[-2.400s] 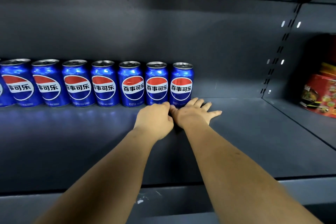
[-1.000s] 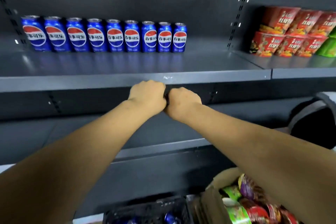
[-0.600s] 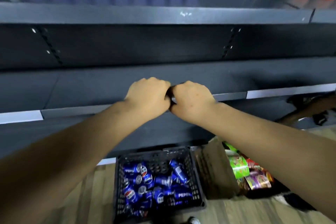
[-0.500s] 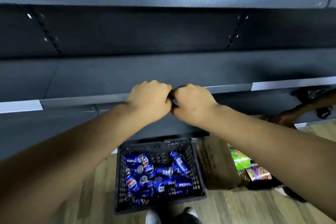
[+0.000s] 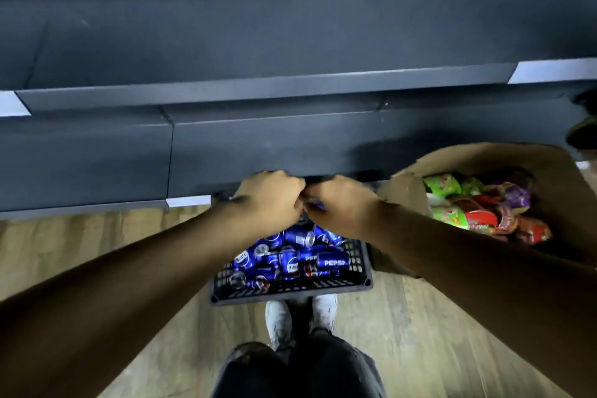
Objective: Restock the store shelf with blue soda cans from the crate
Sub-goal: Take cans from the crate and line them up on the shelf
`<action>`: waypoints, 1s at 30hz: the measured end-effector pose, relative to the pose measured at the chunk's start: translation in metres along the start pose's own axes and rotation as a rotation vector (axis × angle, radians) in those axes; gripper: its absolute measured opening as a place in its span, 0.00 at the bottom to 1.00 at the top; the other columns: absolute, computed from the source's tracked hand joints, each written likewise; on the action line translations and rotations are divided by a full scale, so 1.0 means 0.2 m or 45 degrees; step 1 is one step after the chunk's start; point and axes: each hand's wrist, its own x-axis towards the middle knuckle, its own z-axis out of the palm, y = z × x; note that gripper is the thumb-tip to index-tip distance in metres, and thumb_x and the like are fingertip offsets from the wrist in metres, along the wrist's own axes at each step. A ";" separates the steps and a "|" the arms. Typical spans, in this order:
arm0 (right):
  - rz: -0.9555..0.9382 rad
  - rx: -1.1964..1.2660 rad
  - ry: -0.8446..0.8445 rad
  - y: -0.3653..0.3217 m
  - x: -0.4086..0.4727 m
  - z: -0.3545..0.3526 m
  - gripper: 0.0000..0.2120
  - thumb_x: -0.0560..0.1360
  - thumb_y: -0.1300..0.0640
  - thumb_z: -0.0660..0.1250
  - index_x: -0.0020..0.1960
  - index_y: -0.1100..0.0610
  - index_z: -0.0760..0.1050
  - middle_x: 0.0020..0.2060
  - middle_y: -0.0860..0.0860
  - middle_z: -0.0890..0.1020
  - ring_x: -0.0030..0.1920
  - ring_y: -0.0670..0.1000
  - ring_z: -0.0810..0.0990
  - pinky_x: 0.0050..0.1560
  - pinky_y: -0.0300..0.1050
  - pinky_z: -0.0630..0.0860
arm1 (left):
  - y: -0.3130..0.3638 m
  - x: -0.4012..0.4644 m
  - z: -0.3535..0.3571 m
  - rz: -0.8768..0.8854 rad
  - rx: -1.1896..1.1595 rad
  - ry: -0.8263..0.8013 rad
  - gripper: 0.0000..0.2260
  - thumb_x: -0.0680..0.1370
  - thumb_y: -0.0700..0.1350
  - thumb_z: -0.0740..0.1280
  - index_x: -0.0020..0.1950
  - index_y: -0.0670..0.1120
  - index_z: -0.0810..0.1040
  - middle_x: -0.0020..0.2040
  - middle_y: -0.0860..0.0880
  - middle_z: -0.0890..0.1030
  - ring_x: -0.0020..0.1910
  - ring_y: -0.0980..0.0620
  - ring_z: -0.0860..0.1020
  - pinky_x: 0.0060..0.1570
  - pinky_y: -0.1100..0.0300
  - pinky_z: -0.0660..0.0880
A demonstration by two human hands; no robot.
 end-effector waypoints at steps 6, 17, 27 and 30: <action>0.109 0.019 -0.189 0.18 0.10 0.24 0.16 0.79 0.58 0.55 0.64 0.55 0.74 0.59 0.56 0.79 0.56 0.56 0.78 0.50 0.43 0.74 | 0.02 0.15 0.32 -0.070 -0.081 -0.183 0.10 0.78 0.44 0.57 0.54 0.45 0.76 0.56 0.43 0.79 0.55 0.42 0.77 0.48 0.55 0.72; 0.597 0.841 -0.068 0.52 0.17 0.68 0.09 0.76 0.59 0.62 0.51 0.59 0.80 0.48 0.56 0.83 0.52 0.56 0.81 0.47 0.42 0.75 | 0.00 0.37 0.69 -0.354 -0.796 -0.250 0.10 0.78 0.42 0.58 0.49 0.42 0.78 0.44 0.41 0.81 0.38 0.47 0.76 0.33 0.61 0.70; 1.010 1.062 -0.309 0.73 0.36 1.30 0.13 0.75 0.61 0.63 0.48 0.72 0.75 0.39 0.64 0.78 0.42 0.59 0.78 0.54 0.63 0.75 | -0.13 0.47 1.30 -1.006 -1.351 -0.771 0.08 0.81 0.42 0.57 0.55 0.41 0.72 0.40 0.42 0.78 0.34 0.50 0.75 0.34 0.59 0.71; 1.070 0.988 -0.383 0.77 0.37 1.46 0.09 0.75 0.59 0.64 0.38 0.62 0.75 0.39 0.62 0.79 0.43 0.59 0.78 0.51 0.53 0.77 | -0.20 0.46 1.52 -1.140 -1.338 -0.741 0.05 0.80 0.40 0.58 0.47 0.41 0.72 0.34 0.44 0.75 0.29 0.50 0.72 0.29 0.62 0.67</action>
